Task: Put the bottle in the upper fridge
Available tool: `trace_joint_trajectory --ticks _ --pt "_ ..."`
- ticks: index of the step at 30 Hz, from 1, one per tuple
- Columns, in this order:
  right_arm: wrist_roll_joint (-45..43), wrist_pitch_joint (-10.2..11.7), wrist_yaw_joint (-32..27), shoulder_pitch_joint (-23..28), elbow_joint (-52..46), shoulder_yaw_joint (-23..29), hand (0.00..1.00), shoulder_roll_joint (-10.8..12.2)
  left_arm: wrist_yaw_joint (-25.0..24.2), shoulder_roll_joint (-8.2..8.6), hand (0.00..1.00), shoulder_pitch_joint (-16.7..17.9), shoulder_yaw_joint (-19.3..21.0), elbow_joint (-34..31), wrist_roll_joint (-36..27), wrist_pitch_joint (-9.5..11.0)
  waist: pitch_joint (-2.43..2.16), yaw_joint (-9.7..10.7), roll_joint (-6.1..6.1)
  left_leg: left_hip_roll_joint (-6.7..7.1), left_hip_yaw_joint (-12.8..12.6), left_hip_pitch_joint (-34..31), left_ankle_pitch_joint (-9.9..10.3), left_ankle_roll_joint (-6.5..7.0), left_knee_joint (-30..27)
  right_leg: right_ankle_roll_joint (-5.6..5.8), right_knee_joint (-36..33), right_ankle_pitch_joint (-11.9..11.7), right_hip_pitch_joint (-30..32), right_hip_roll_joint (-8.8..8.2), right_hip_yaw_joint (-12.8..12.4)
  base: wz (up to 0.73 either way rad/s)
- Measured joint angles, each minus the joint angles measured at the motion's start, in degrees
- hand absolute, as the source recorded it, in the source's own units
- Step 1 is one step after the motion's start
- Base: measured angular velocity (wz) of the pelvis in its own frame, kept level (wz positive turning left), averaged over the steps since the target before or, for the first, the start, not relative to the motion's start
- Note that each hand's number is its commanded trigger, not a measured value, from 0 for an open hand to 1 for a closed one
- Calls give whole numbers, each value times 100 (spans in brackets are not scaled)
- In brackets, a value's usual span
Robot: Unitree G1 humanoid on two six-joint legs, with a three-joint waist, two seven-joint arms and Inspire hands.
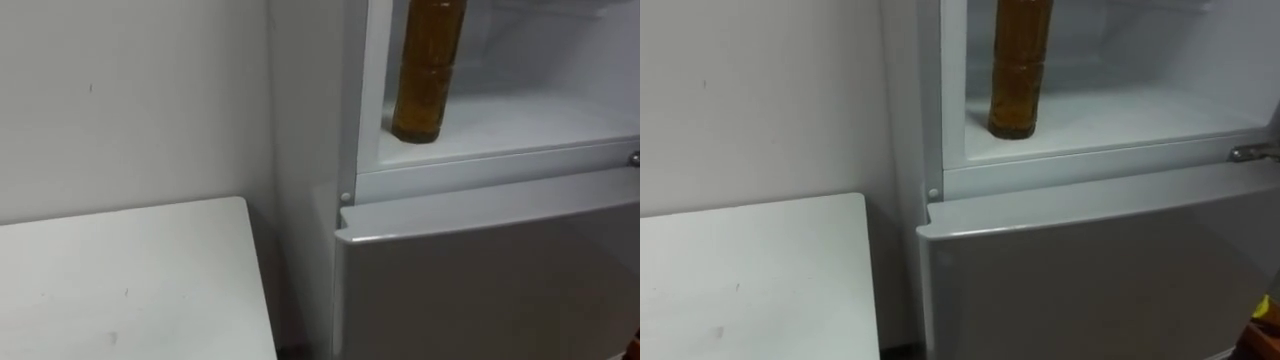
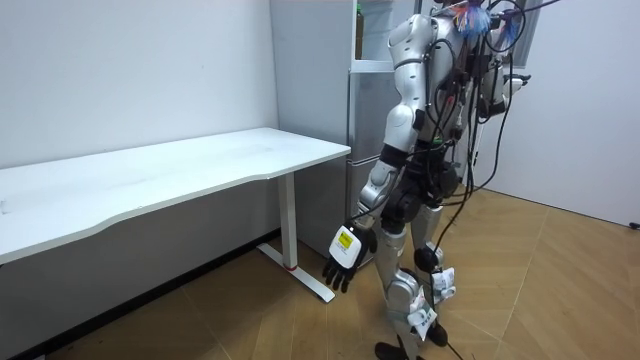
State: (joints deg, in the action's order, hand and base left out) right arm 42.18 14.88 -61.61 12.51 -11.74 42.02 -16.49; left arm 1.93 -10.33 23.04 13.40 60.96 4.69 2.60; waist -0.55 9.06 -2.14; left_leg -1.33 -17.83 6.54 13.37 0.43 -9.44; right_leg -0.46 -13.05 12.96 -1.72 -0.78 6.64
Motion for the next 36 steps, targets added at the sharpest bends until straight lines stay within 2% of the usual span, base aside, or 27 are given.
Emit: trace_joint_trajectory --ticks 7,10,17,21,25,27,36 --pt "-393 -77 -138 1 -16 -45 0 2 15 43 0 -21 -4 0 1 0 8 -25 -14 6 15 -21 0 0 -3 -2 -92 27 66 -16 -3 0" --pt "-913 -239 -258 3 -39 -118 0 2 15 42 0 -40 -8 45 1 0 26 -25 -46 19 0 -13 0 0 -20 0 -195 82 95 -34 -10 0" --pt "-1121 -307 -288 60 -42 -343 0 3 14 41 0 -122 -13 96 4 16 69 -40 -127 17 -18 -56 -1 -1 -31 -9 -265 86 186 -34 -35 -2" --pt "-1189 -308 -287 97 -74 -496 0 3 14 41 0 -126 -24 99 11 35 68 -41 -139 17 -30 -65 -1 -1 -31 -11 -267 84 196 -31 -41 -1" --pt "-1647 -308 -281 198 -97 -662 0 24 13 34 0 -196 -25 284 110 50 68 -68 -138 16 -40 -93 -3 -2 -32 -16 -285 80 242 -24 -65 -3" --pt "-1777 -308 -275 206 -96 -767 0 29 8 36 0 -229 -65 347 111 47 68 -135 -137 9 -83 -88 -2 -2 -33 -19 -285 77 254 -9 -123 -9" --pt "-2155 -309 56 205 -215 -1076 0 29 -45 33 0 -229 -195 424 102 50 66 -195 -99 9 -79 -90 -2 -2 -33 -16 -261 68 245 -9 -118 0"
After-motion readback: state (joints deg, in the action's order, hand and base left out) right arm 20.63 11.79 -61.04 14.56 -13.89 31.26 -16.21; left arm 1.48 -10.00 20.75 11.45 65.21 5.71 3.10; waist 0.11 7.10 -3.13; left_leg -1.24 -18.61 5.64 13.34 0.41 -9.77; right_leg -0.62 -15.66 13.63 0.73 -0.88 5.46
